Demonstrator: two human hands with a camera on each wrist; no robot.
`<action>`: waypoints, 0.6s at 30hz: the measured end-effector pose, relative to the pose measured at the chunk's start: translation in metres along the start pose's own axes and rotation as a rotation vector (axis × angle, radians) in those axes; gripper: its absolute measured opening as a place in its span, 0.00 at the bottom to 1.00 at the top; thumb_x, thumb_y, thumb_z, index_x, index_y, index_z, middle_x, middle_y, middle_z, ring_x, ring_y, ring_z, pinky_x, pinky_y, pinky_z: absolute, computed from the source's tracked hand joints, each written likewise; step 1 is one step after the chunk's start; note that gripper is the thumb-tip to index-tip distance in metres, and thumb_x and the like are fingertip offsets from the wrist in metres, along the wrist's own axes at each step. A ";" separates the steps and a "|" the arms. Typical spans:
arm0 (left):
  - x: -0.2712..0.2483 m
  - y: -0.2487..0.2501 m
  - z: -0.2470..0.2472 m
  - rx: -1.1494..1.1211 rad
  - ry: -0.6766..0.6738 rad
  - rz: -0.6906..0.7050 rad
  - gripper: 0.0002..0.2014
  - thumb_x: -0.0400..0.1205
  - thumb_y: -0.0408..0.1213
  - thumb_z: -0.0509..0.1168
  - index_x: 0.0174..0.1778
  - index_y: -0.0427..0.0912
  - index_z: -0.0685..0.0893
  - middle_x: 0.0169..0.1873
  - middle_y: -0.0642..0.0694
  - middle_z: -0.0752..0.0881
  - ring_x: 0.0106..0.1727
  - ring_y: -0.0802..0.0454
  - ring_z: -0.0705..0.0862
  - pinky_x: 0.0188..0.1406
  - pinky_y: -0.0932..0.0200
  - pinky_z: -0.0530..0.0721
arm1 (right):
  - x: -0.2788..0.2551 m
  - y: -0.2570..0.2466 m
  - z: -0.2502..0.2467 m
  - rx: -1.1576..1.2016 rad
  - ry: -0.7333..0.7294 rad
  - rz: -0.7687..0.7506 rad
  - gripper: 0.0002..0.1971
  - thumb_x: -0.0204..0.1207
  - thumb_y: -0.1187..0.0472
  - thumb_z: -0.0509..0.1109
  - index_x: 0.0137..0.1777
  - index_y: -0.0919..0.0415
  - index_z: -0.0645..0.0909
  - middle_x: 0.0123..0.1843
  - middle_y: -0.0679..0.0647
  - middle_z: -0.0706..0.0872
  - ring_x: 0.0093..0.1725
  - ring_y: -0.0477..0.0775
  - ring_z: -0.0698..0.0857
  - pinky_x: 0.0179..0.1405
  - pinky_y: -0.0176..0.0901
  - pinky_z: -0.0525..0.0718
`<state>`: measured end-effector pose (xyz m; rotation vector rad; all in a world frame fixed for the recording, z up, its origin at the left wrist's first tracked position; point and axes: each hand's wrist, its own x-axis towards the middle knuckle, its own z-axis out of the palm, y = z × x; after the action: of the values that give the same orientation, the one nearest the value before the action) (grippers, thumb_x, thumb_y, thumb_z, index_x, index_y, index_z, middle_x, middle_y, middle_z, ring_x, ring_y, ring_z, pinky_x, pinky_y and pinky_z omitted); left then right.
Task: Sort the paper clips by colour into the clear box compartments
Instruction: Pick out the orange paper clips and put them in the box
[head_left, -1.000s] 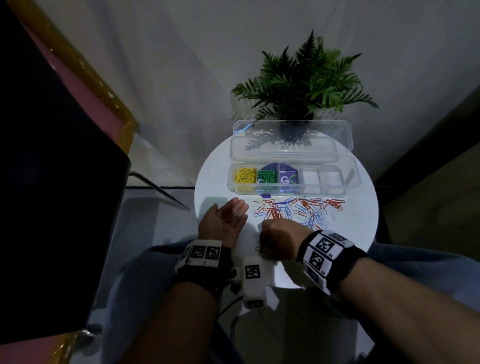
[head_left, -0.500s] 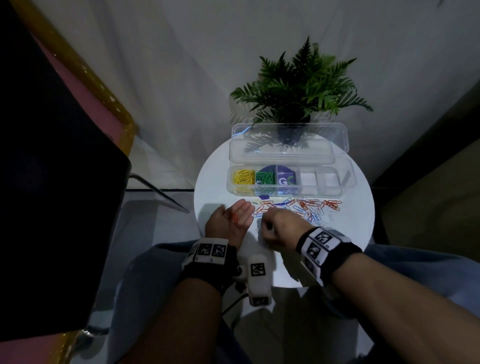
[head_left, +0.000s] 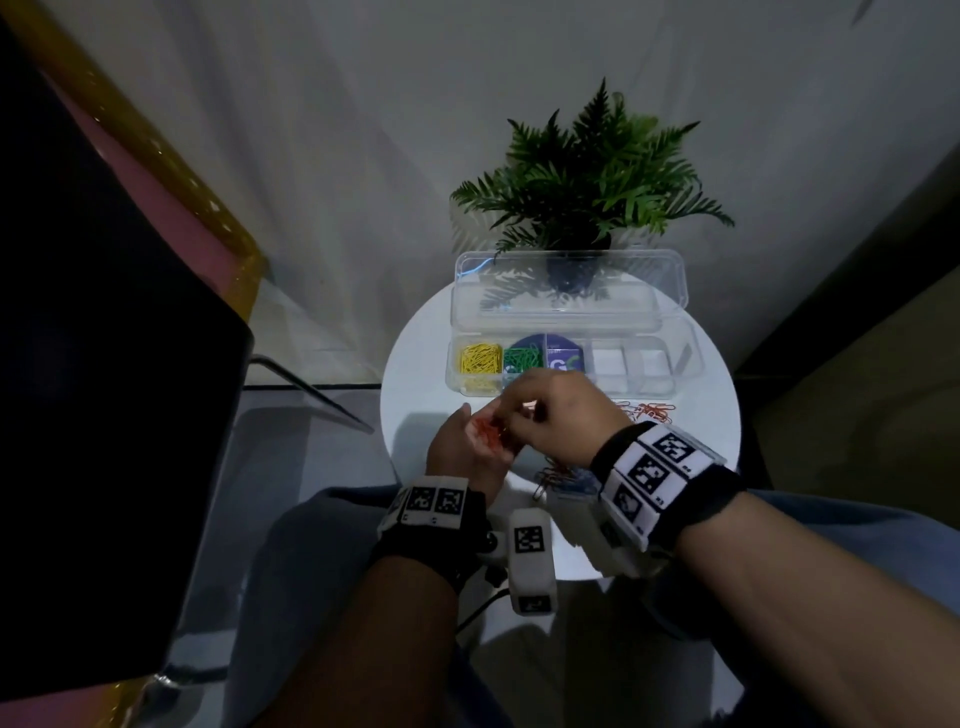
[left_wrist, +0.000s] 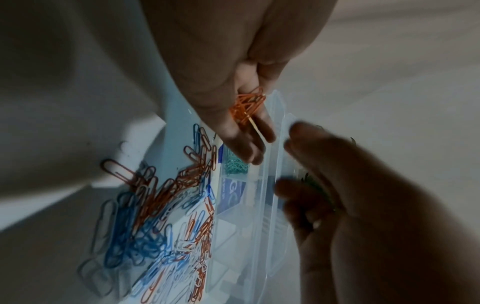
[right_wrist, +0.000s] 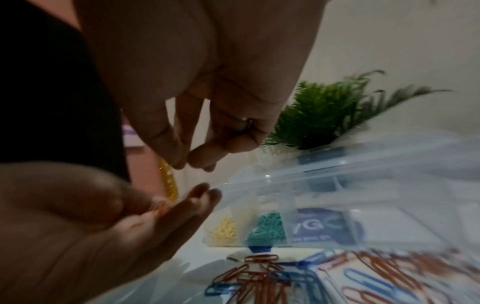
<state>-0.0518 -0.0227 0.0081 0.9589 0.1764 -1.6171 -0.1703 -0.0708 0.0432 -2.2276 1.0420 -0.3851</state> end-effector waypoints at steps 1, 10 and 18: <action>0.001 0.001 -0.001 -0.028 -0.006 -0.014 0.19 0.84 0.43 0.55 0.55 0.27 0.79 0.56 0.32 0.85 0.62 0.39 0.81 0.57 0.51 0.82 | 0.000 0.006 -0.003 0.017 0.080 0.059 0.06 0.72 0.63 0.69 0.45 0.59 0.88 0.47 0.51 0.86 0.42 0.47 0.81 0.47 0.37 0.77; 0.009 0.008 -0.007 0.024 0.168 -0.025 0.26 0.89 0.43 0.41 0.75 0.29 0.68 0.76 0.35 0.69 0.78 0.40 0.67 0.68 0.52 0.69 | -0.011 0.050 0.021 -0.096 -0.159 0.502 0.08 0.70 0.53 0.73 0.37 0.57 0.82 0.42 0.55 0.86 0.47 0.55 0.84 0.43 0.37 0.76; 0.011 0.010 -0.007 0.035 0.113 -0.030 0.26 0.89 0.44 0.42 0.73 0.29 0.70 0.75 0.35 0.71 0.77 0.41 0.69 0.64 0.50 0.73 | -0.003 0.041 0.031 -0.299 -0.083 0.500 0.13 0.71 0.51 0.70 0.49 0.58 0.86 0.56 0.57 0.80 0.56 0.60 0.83 0.54 0.46 0.80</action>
<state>-0.0399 -0.0302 -0.0002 1.0796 0.2416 -1.5993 -0.1804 -0.0750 -0.0076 -2.1050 1.6389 0.0873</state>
